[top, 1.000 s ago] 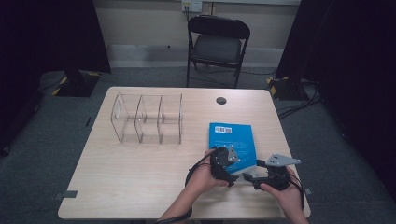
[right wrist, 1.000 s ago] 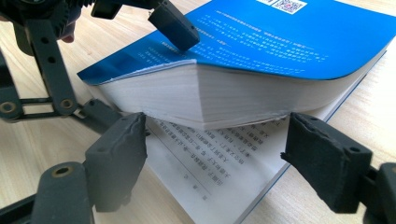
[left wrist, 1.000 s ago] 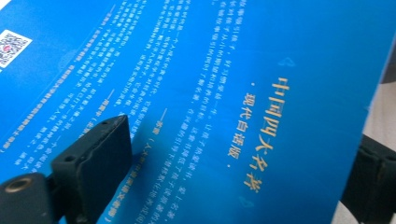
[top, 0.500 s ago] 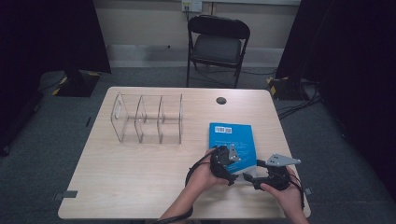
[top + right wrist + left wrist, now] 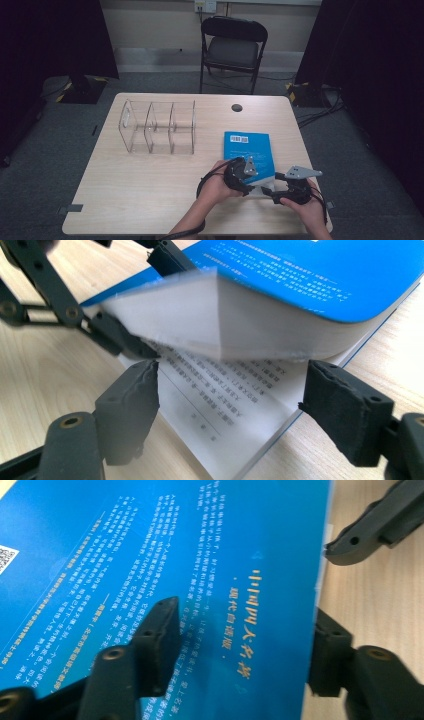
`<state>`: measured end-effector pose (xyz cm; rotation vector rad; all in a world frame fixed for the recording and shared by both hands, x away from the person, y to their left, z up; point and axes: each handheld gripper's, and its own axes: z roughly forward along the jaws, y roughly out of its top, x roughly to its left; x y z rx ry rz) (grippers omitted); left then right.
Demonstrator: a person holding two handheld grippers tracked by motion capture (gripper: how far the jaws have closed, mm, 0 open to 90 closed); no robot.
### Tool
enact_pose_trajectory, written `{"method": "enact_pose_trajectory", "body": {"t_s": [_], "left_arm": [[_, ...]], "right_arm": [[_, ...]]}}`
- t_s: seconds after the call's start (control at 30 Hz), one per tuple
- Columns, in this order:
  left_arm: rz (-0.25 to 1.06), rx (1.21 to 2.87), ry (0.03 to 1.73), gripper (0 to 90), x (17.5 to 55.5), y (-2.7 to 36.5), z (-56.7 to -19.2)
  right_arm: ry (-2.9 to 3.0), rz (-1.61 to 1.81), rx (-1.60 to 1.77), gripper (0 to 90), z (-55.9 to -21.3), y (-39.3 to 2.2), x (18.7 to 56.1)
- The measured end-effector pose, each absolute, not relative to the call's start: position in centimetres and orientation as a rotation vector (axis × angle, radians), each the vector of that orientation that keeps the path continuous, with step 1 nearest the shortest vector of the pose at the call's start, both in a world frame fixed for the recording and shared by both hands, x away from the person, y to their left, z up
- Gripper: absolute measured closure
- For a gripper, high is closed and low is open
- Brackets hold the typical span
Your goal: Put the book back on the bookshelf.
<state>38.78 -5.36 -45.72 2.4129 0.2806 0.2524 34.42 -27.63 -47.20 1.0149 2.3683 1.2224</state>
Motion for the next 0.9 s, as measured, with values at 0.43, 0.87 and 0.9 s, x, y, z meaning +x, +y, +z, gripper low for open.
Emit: {"method": "enact_pose_trajectory", "body": {"t_s": [0.43, 0.87, 0.9], "left_arm": [[0.223, 2.471, 0.311, 60.6, 38.6, -5.7, -44.5], [0.197, 2.513, 0.379, 68.7, 38.6, -5.9, -42.9], [0.188, 2.511, 0.391, 69.0, 38.7, -5.9, -42.6]], "right_arm": [[2.397, 1.216, 0.983, 20.6, -48.3, -28.7, 34.3], [2.39, 1.258, 0.971, 14.8, -48.9, -29.3, 34.4], [2.388, 1.261, 0.969, 14.2, -49.0, -29.4, 34.4]]}}
